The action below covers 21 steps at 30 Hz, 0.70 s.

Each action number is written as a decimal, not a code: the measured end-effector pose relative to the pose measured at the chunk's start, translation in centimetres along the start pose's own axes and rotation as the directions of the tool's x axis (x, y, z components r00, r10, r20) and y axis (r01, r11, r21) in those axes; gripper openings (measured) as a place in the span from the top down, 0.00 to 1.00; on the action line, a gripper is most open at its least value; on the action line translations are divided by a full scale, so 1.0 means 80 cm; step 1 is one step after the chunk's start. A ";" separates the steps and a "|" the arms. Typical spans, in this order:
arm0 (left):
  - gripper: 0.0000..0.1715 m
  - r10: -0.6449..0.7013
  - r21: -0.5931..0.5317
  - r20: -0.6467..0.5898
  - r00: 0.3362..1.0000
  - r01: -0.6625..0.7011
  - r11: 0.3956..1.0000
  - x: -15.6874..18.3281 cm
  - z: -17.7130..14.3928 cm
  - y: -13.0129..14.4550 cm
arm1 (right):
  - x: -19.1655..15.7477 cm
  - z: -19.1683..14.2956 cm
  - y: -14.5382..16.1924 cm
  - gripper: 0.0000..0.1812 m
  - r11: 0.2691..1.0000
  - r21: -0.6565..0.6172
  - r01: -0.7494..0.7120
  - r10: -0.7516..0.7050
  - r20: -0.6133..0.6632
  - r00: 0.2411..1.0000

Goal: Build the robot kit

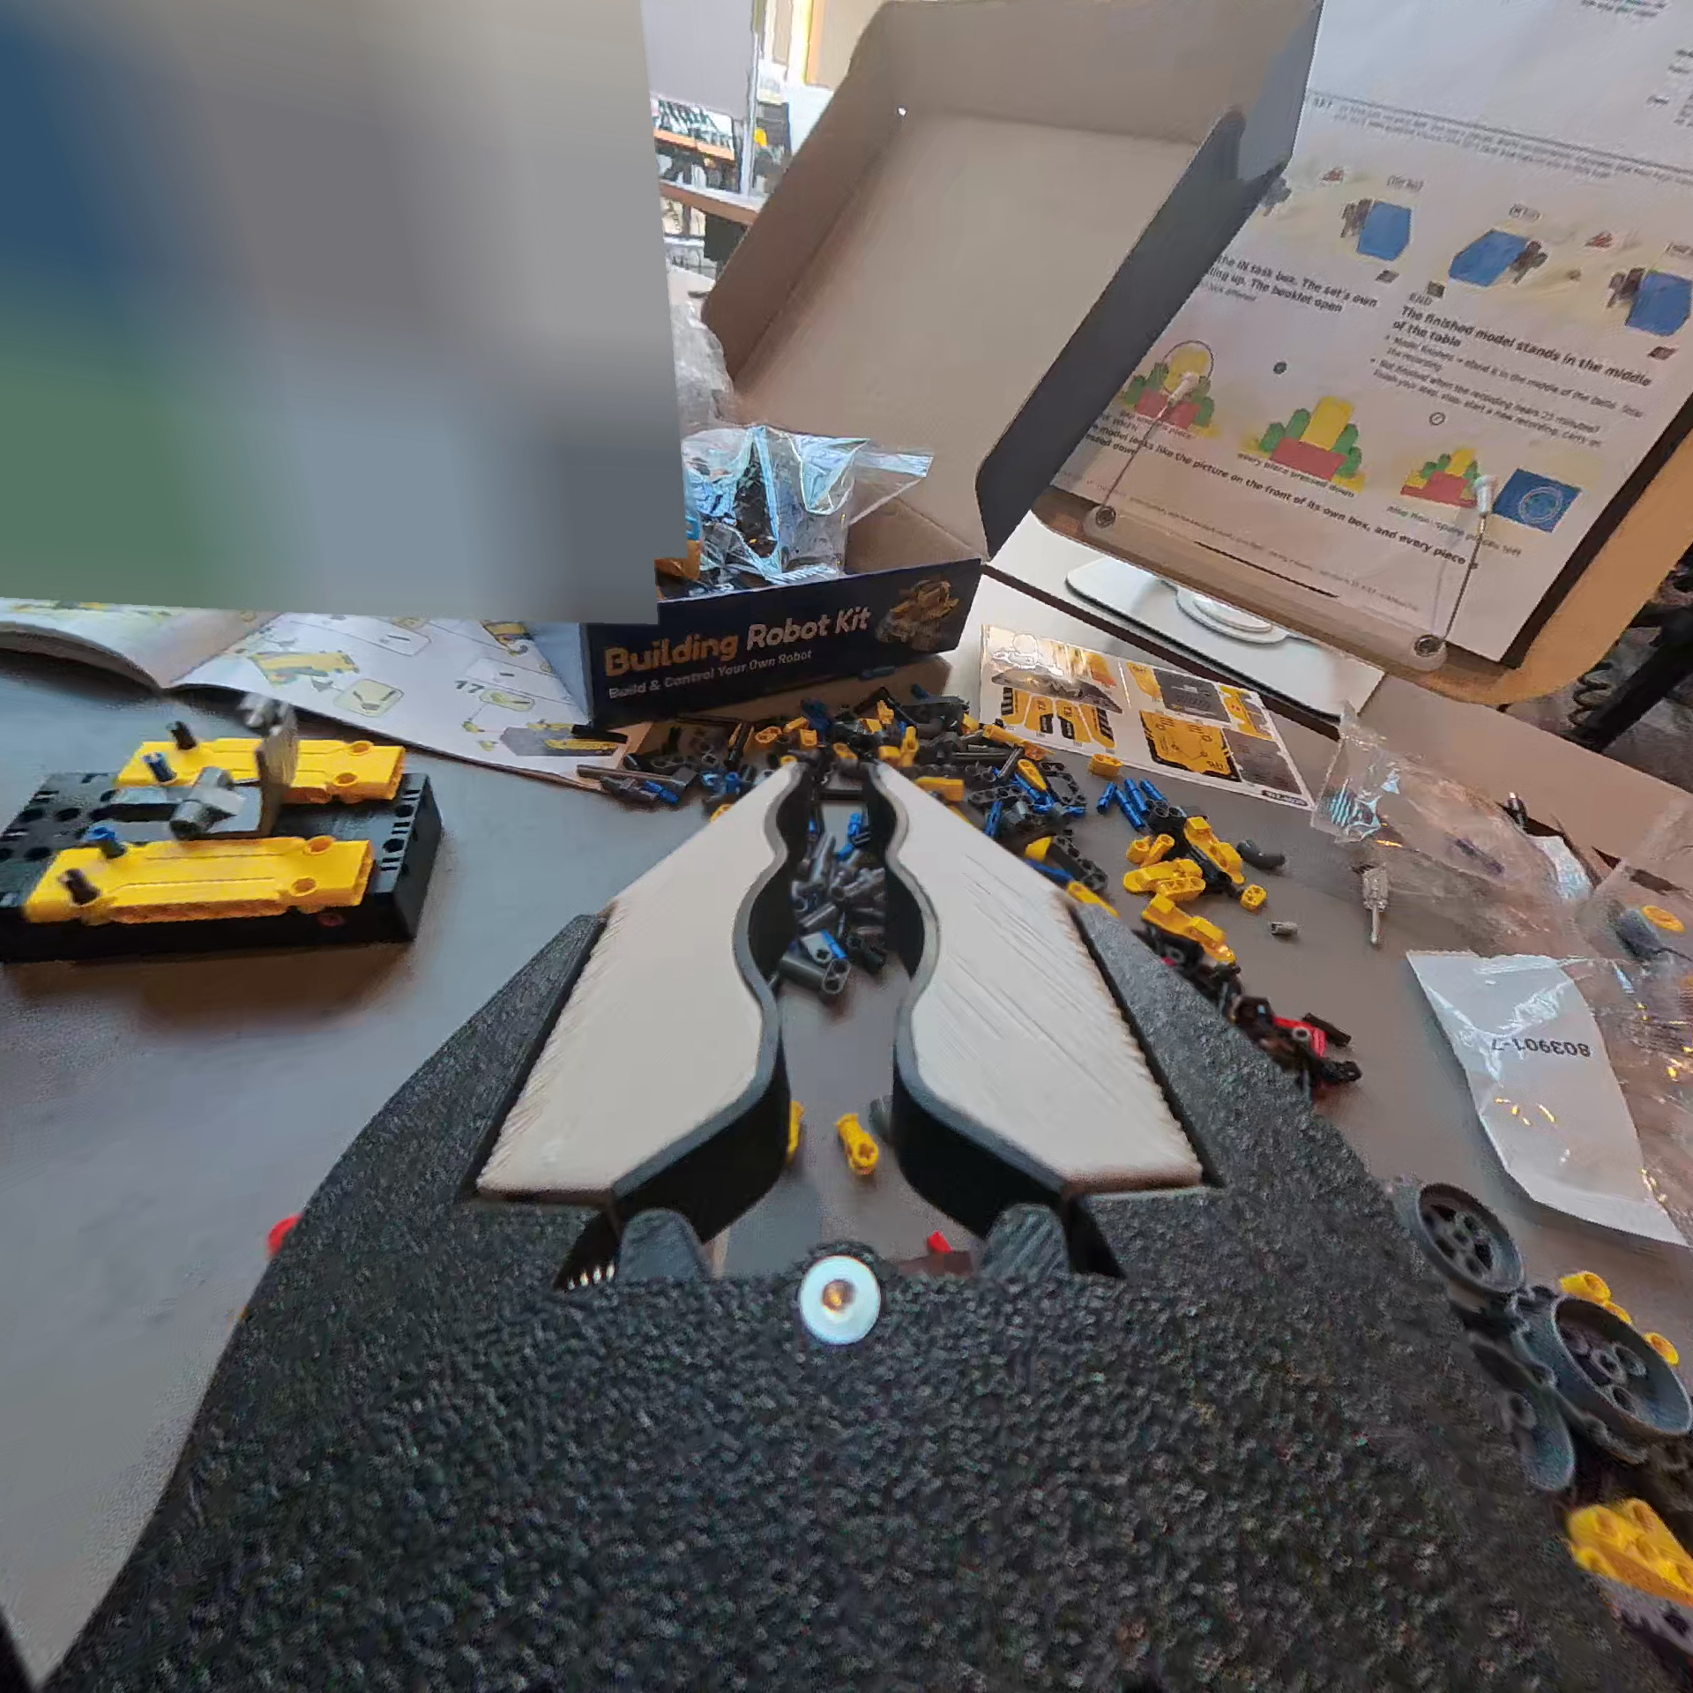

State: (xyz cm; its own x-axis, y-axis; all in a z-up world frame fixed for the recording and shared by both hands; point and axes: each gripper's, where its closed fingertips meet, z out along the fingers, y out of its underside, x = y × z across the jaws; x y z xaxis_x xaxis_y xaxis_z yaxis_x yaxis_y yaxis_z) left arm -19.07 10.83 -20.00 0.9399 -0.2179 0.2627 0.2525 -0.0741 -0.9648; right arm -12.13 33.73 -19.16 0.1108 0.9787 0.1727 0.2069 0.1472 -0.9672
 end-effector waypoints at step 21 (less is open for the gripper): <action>0.72 0.238 -0.159 0.129 0.963 -0.217 0.963 0.006 0.007 0.037 | -0.006 -0.051 0.059 1.00 0.952 -0.218 0.215 -0.237 -0.079 0.968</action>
State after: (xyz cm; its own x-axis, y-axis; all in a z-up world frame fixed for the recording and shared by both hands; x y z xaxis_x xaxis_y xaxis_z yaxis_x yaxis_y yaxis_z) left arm -17.73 11.07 -22.74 0.9946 -0.1017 0.0214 0.0028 -0.1789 -0.9839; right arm -7.23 33.41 -23.08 0.1350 0.9017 0.4108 0.4329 0.3193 -0.8430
